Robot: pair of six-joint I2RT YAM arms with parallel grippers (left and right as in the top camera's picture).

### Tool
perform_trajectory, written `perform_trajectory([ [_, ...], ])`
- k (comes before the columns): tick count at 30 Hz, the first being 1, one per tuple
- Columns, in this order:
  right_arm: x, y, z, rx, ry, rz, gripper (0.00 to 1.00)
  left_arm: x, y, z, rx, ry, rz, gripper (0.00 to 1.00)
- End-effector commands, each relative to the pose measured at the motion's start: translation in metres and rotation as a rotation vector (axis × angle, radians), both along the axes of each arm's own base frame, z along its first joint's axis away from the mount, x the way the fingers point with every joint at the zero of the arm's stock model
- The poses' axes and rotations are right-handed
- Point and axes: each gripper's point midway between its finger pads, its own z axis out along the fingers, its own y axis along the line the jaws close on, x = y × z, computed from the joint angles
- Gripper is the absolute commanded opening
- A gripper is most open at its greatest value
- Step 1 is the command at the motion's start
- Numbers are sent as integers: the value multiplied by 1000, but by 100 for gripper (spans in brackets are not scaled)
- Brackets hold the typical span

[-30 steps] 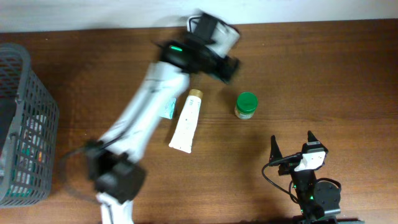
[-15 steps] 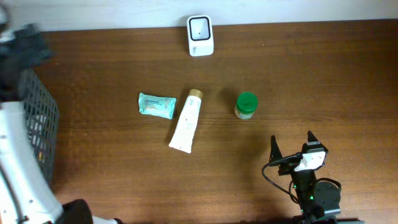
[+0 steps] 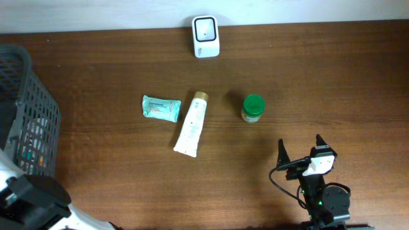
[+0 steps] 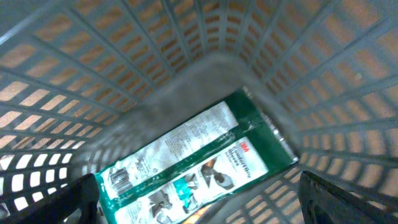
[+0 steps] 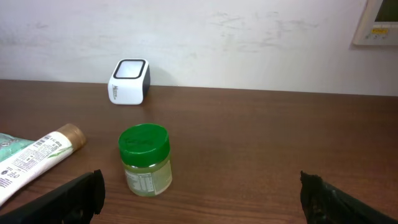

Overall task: Scan the item barcode
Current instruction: 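Reach the left gripper into the basket and grasp the green 3M packet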

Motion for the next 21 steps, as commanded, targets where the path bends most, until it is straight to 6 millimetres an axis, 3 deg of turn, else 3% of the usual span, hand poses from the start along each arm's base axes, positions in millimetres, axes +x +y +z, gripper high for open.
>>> perform_trajectory([
  [1, 0, 1, -3, -8, 4, 1, 98, -1, -3, -38, -41, 144, -143, 97],
  [7, 0, 1, -3, -8, 4, 1, 98, 4, -28, -100, -163, 256, -428, 100],
  [11, 0, 1, -3, -8, 4, 1, 98, -2, -34, -137, -187, 311, -508, 99],
  [15, 0, 1, -3, -8, 4, 1, 98, -4, -33, -163, -177, 327, -544, 99],
  [21, 0, 1, -3, -8, 3, 1, 98, -2, -31, -179, -148, 356, -628, 100],
])
